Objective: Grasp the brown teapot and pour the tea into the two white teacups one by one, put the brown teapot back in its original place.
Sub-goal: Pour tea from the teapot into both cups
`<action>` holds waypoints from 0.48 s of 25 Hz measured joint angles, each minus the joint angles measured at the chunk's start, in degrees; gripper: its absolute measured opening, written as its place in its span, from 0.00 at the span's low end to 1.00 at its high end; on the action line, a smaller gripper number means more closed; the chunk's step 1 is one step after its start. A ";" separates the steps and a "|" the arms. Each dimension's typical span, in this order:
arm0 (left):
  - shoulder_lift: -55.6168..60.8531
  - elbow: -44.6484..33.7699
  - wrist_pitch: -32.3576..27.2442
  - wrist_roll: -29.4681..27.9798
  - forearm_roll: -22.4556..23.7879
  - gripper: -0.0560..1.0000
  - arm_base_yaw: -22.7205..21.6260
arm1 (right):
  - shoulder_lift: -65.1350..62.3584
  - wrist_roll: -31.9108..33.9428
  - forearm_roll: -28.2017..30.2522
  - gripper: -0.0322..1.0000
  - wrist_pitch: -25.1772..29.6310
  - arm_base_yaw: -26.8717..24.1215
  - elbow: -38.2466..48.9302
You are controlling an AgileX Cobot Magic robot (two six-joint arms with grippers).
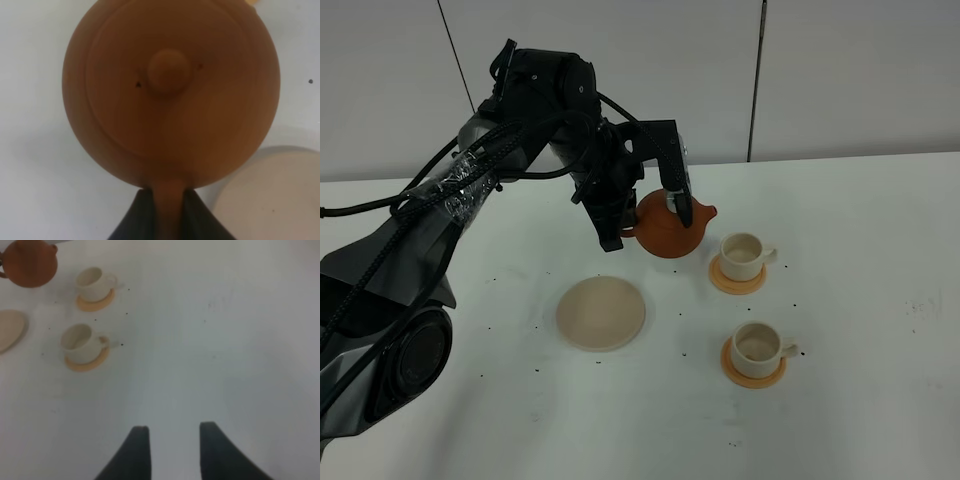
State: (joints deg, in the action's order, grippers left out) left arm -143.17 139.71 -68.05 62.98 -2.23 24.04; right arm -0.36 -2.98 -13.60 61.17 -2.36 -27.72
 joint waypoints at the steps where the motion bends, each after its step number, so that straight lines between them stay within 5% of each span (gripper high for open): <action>1: 0.00 0.00 0.00 0.46 0.00 0.21 0.00 | 0.00 0.00 0.00 0.26 0.00 0.00 0.00; 12: 0.00 0.00 0.75 6.66 -2.45 0.21 0.00 | 0.00 0.00 0.00 0.26 0.00 0.00 0.00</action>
State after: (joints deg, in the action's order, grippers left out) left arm -143.17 139.71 -67.30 69.64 -4.68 24.04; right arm -0.36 -2.98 -13.60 61.17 -2.36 -27.72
